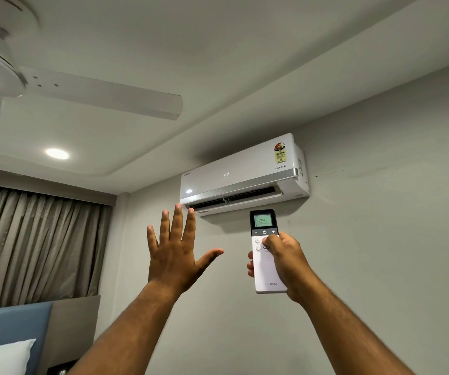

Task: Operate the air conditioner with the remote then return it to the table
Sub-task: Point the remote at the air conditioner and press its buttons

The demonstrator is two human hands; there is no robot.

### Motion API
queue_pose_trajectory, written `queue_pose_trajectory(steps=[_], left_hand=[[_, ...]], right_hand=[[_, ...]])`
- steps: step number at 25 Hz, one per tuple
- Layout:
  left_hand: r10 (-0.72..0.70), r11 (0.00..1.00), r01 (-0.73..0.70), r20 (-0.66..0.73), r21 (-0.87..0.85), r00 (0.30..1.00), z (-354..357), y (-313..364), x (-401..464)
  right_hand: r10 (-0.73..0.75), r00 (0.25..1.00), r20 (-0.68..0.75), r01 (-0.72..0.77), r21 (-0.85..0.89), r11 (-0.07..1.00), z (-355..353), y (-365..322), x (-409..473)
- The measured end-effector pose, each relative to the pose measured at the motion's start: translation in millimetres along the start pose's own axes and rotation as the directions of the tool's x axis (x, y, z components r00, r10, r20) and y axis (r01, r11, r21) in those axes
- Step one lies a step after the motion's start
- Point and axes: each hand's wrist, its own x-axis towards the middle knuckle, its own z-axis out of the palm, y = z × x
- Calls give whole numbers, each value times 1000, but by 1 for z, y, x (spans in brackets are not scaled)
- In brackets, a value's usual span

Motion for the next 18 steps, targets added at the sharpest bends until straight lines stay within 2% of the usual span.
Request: queue_pose_trajectory(steps=[18], left_hand=[[-2,1000,2,5,6,1000,3,0,-4]], right_hand=[[5,1000,8,-5,-15,1000,0,6,2]])
